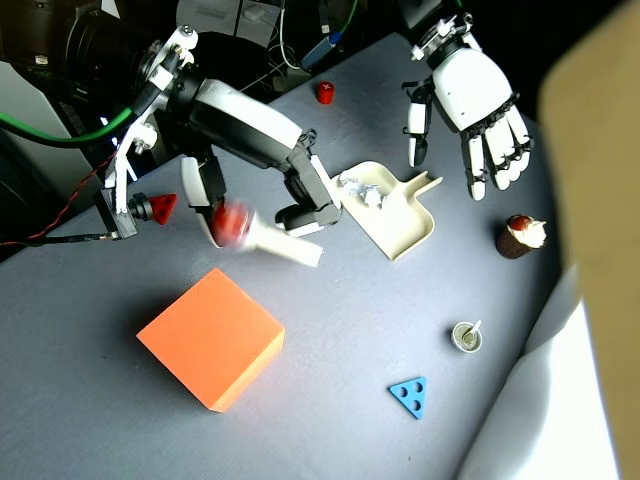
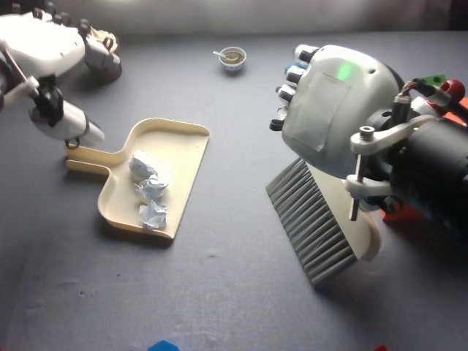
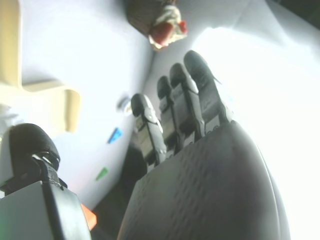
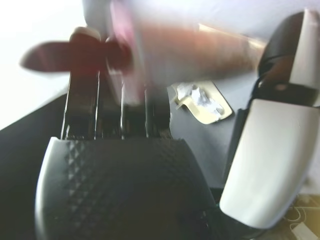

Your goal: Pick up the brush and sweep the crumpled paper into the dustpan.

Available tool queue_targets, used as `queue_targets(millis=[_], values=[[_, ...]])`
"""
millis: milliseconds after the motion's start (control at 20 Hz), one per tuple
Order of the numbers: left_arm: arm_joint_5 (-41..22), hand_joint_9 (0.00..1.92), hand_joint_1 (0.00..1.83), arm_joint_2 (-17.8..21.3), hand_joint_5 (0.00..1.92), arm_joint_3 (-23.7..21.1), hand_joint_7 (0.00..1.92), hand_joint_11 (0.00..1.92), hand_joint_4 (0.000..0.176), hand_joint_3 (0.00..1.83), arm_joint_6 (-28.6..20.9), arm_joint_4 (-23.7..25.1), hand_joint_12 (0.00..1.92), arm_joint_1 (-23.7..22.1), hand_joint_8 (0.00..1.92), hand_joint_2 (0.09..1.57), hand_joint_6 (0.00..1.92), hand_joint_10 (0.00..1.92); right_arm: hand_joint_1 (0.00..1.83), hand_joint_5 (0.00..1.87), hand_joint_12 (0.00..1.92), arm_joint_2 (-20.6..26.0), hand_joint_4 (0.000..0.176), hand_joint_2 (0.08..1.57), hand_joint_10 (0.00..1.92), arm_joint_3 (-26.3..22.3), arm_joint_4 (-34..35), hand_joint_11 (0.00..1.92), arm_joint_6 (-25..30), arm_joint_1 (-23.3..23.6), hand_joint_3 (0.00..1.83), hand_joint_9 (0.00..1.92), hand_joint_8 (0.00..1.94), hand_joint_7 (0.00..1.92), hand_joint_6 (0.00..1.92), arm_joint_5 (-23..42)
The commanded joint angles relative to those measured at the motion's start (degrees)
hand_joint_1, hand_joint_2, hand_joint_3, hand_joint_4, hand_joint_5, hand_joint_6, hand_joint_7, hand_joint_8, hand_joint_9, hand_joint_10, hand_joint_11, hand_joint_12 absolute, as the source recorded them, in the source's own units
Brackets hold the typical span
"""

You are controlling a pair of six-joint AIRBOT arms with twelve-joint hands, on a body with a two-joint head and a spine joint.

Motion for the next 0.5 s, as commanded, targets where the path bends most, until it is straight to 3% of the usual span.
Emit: queue_targets(millis=[0, 50, 100, 200, 250, 350, 450], values=[[-3.38, 0.27, 0.83, 0.68, 0.46, -0.22, 0.32, 0.1, 0.121, 0.01, 1.5, 1.1, 0.49, -1.86, 0.0, 0.97, 0.0, 0.0, 0.73, 0.47, 1.51, 1.3, 0.0, 0.64, 0.8, -0.68, -3.5, 0.0, -0.53, 0.59, 0.0, 0.28, 0.38, 0.48, 0.2, -0.42], [-2.7, 0.28, 0.85, 0.85, 0.48, -0.4, 0.34, 0.11, 0.122, 0.0, 2.11, 0.77, 0.5, -2.62, 0.01, 0.95, 0.01, 0.01, 0.72, 0.38, 1.27, 1.89, 0.0, 0.63, 0.35, -1.0, -3.31, 0.0, -0.3, 0.67, 0.0, 0.38, 0.11, 0.49, 0.05, 0.31], [-1.49, 0.29, 0.84, 1.13, 0.49, -0.66, 0.34, 0.1, 0.126, 0.0, 3.25, -0.01, 0.49, -3.88, 0.01, 0.96, 0.01, 0.01, 0.69, 0.2, 0.84, 2.94, 0.0, 0.62, 0.12, -1.52, -2.99, 0.02, 0.41, 0.91, 0.0, 0.29, 0.02, 0.31, 0.01, 1.89], [0.29, 0.29, 0.83, 1.59, 0.49, -1.5, 0.34, 0.1, 0.131, 0.0, 5.1, -1.37, 0.49, -6.33, 0.01, 0.96, 0.01, 0.01, 0.68, 0.07, 0.31, 6.5, 0.0, 0.62, 0.0, -2.99, -2.95, 0.08, 4.66, 1.82, 0.0, 0.15, 0.01, 0.13, 0.01, 7.61], [0.65, 0.28, 0.82, 1.74, 0.5, -1.87, 0.34, 0.09, 0.134, 0.0, 5.96, -2.11, 0.48, -7.18, 0.01, 0.95, 0.01, 0.0, 0.68, 0.09, 0.17, 8.26, 0.0, 0.61, 0.0, -3.58, -3.3, 0.11, 7.75, 2.26, 0.0, 0.13, 0.0, 0.13, 0.0, 10.09], [2.3, 0.29, 0.8, 2.07, 0.48, -2.47, 0.34, 0.09, 0.136, 0.0, 7.95, -3.24, 0.48, -9.07, 0.0, 0.97, 0.0, 0.0, 0.66, 0.09, 0.11, 12.71, 0.0, 0.64, 0.0, -4.8, -6.53, 0.06, 15.63, 2.74, 0.01, 0.05, 0.0, 0.08, 0.0, 17.49], [2.86, 0.28, 0.85, 2.27, 0.5, -3.0, 0.34, 0.08, 0.116, 0.0, 9.38, -4.37, 0.48, -10.08, 0.0, 0.96, 0.01, 0.0, 0.64, 0.06, 0.1, 16.87, 0.0, 0.64, 0.0, -5.31, -12.53, 0.07, 26.0, 2.74, 0.01, 0.05, 0.0, 0.08, 0.0, 23.81]])
